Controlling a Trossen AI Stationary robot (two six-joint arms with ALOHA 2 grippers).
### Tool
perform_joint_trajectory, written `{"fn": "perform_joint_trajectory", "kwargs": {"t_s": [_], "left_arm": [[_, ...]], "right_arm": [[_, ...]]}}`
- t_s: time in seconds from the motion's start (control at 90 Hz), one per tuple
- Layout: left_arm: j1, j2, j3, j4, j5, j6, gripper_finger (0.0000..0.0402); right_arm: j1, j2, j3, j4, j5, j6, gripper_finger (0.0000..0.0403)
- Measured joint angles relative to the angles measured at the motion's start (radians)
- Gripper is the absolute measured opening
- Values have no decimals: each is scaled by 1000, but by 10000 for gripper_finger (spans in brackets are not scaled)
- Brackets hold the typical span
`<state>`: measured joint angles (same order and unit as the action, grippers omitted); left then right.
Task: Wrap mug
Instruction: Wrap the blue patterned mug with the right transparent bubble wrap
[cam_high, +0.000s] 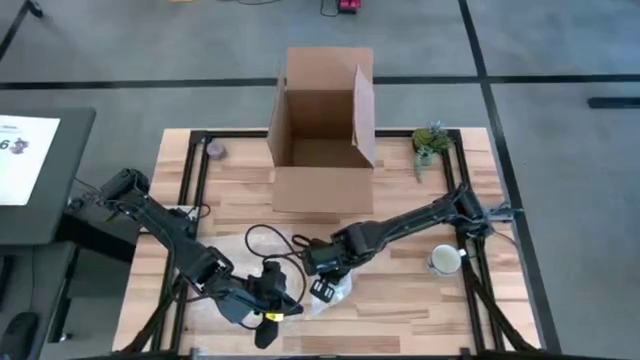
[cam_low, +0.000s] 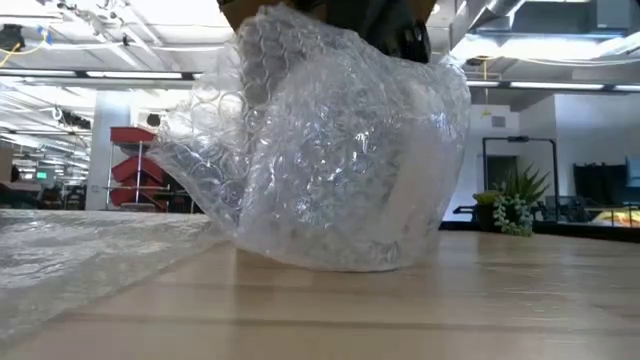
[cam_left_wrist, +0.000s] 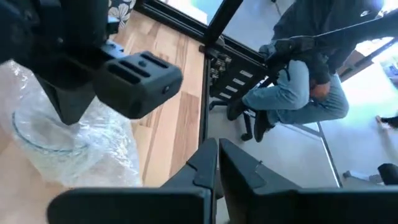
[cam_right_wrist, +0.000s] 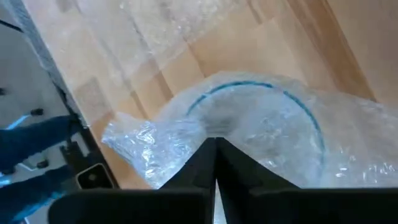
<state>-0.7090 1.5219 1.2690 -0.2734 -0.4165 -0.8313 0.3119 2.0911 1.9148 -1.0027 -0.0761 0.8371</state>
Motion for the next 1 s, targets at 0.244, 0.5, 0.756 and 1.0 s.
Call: {"fn": "perform_joint_trajectory", "kwargs": {"t_s": [0.244, 0.5, 0.756, 1.0], "left_arm": [[-20, -55, 0, 74, 45, 0, 0], [-25, -103, 1, 79, 41, 27, 0], [-27, -110, 1, 77, 39, 27, 0], [-32, -110, 1, 74, 40, 25, 0]], "right_arm": [[-2, 94, -45, 0, 78, -3, 0], [-26, 127, -42, 35, 22, -47, 0], [-34, -5, -47, 6, 30, -23, 5], [-34, -113, -46, -15, 12, 46, 48]]}}
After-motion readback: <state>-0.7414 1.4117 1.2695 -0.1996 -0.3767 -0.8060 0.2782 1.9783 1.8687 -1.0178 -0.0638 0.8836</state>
